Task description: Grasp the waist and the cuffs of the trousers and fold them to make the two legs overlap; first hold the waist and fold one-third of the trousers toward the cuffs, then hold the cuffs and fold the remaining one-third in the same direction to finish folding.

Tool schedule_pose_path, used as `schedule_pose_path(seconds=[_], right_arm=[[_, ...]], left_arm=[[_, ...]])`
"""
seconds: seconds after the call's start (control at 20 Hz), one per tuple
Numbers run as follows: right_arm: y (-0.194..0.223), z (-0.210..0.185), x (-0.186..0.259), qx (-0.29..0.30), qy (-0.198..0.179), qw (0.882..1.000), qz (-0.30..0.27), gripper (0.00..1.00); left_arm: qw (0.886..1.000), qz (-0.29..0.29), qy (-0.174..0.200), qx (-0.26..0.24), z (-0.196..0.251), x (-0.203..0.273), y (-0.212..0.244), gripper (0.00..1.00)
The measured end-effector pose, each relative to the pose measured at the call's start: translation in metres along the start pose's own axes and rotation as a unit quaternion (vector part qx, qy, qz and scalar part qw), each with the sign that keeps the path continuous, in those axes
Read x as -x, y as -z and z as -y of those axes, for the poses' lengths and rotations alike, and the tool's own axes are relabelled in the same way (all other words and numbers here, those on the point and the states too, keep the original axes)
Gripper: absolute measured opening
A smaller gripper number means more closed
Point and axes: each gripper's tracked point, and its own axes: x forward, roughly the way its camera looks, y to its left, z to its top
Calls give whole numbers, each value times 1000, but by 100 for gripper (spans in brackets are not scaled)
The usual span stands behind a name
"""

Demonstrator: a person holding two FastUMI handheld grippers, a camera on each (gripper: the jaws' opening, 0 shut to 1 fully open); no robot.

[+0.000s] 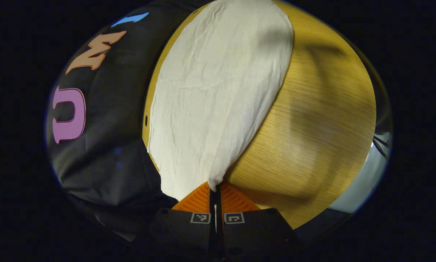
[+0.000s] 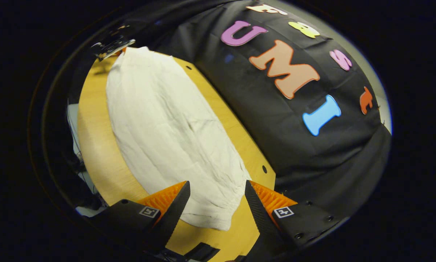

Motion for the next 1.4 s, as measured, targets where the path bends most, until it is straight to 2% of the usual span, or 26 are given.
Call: schedule_pose_path(seconds=[0.05,0.2,0.45,0.55,0.75,0.8,0.85,1.1,1.25,1.4], right_arm=[[6,-8,1,17,-12,1000,-5,100],[26,-25,-3,40,-46,998,-31,98],[53,-45,0,66,-73,993,-65,98],[63,-50,-4,78,-77,991,-75,100],[64,-53,-13,95,-74,990,-73,98],[64,-54,-17,99,-75,989,-75,100],[63,-52,-21,107,-71,989,-74,96],[59,-51,-43,133,-63,987,-69,89],[62,-55,-50,130,-63,987,-71,75],[65,-65,-51,145,-71,984,-75,37]], left_arm=[[1000,1,-1,-1,0,0,0,0],[1000,1,-4,2,1,1,0,0],[1000,1,-8,-1,1,1,-1,0],[1000,0,-10,-2,2,1,-1,0],[1000,-1,-13,-3,2,1,0,0],[1000,-1,-14,-3,2,1,0,0],[1000,-1,-15,-4,3,2,-1,0],[1000,-2,-19,-4,3,1,-1,0],[1000,-2,-24,-4,3,1,0,0],[1000,-2,-27,-5,3,0,1,0]])
